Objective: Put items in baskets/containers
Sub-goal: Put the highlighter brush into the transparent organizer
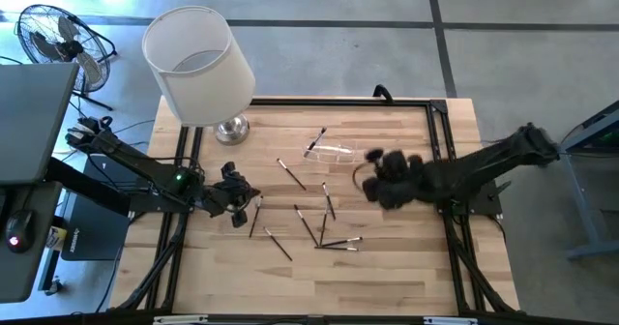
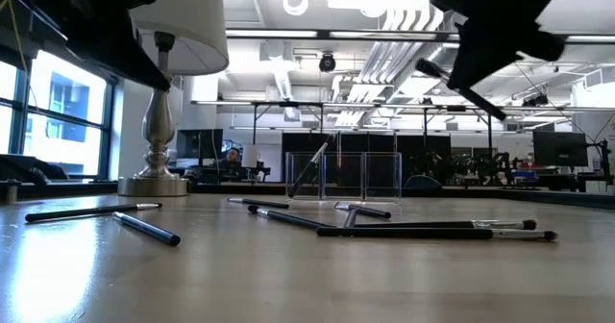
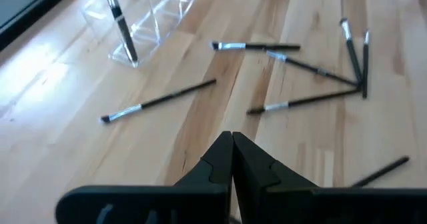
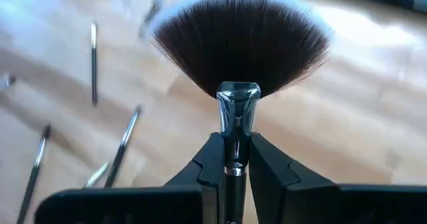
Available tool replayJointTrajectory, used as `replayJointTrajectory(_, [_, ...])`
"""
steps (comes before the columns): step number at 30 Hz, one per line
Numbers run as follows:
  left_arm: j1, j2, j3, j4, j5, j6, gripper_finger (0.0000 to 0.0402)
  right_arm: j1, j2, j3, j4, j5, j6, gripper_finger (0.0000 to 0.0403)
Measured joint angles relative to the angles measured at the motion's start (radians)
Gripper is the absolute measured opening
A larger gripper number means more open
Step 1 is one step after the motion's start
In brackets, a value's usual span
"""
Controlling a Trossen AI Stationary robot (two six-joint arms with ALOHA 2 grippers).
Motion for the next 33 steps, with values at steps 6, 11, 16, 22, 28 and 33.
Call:
replayJointTrajectory(6, [0.0,0.0,0.0,0.019,-0.023,0.0,0.0,-0.302,-0.221,-0.284,0.656,-0.234,-0.567,0.0038])
replayJointTrajectory(11, [0.0,0.0,0.0,0.018,-0.023,0.0,0.0,-0.519,-0.242,-0.549,1.442,-0.531,-0.852,0.0038])
replayJointTrajectory(16, [0.0,0.0,0.0,0.018,-0.024,0.0,0.0,-0.626,-0.144,-0.64,1.667,-0.607,-1.04,0.0038])
replayJointTrajectory(22, [0.0,0.0,0.0,0.018,-0.03,-0.018,0.0,-0.674,0.047,-0.632,1.855,-0.789,-1.15,0.0038])
replayJointTrajectory(28, [0.0,0.0,0.0,0.017,-0.082,-0.038,0.0,-0.704,0.204,-0.613,1.897,-0.788,-1.162,0.0038])
replayJointTrajectory(33, [0.0,0.0,0.0,0.017,-0.086,-0.038,0.0,-0.709,0.248,-0.612,1.928,-0.777,-1.15,0.0059])
